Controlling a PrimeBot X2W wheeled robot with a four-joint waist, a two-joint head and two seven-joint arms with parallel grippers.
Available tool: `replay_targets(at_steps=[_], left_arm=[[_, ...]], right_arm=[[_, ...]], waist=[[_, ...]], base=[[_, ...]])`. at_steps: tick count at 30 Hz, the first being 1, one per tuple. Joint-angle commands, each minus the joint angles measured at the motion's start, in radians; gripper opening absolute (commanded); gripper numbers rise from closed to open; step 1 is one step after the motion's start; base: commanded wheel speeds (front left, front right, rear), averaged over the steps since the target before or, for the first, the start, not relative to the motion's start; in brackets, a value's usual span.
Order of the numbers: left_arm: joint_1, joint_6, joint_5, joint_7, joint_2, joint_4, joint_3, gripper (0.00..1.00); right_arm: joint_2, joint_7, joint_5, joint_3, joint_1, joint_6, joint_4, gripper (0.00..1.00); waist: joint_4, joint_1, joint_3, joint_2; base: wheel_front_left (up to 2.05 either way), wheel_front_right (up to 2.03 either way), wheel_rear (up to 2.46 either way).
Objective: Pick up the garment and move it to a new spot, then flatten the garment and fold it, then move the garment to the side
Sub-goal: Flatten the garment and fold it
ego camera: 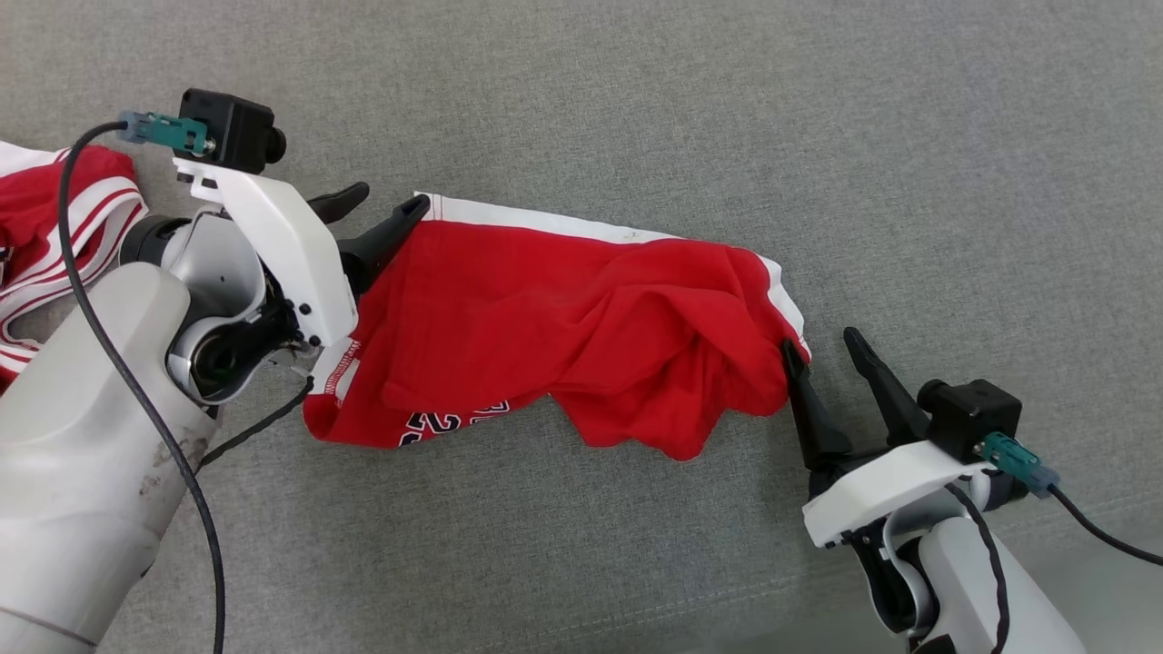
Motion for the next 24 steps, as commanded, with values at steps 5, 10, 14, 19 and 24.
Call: replay_targets(at_steps=[5, 10, 14, 19, 24], left_arm=[[-0.080, -0.007, -0.059, 0.054, 0.043, 0.014, 0.030, 1.00], [-0.115, -0.008, -0.098, 0.122, 0.059, 0.038, 0.003, 1.00], [-0.137, -0.008, -0.129, 0.165, 0.073, 0.059, -0.014, 1.00], [-0.155, -0.008, -0.167, 0.190, 0.092, 0.078, -0.025, 1.00], [-0.176, -0.008, -0.204, 0.191, 0.097, 0.107, -0.023, 1.00]], right_arm=[[-0.003, -0.012, 0.017, 0.065, -0.030, 0.000, -0.004, 1.00], [-0.003, -0.012, 0.032, 0.105, -0.053, 0.000, 0.025, 1.00], [-0.003, -0.012, 0.043, 0.129, -0.071, 0.000, 0.043, 1.00], [-0.003, -0.012, 0.060, 0.164, -0.094, 0.000, 0.049, 1.00], [-0.003, -0.012, 0.072, 0.202, -0.117, 0.000, 0.051, 1.00]], waist=[[-0.009, 0.0000, 0.012, 0.0000], [-0.014, 0.0000, 0.024, 0.0000], [-0.022, 0.0000, 0.032, 0.0000], [-0.043, 0.0000, 0.052, 0.0000], [-0.062, 0.0000, 0.076, 0.0000]], base=[[0.00, 0.00, 0.00], [0.00, 0.00, 0.00], [0.00, 0.00, 0.00], [0.00, 0.00, 0.00], [0.00, 0.00, 0.00]])
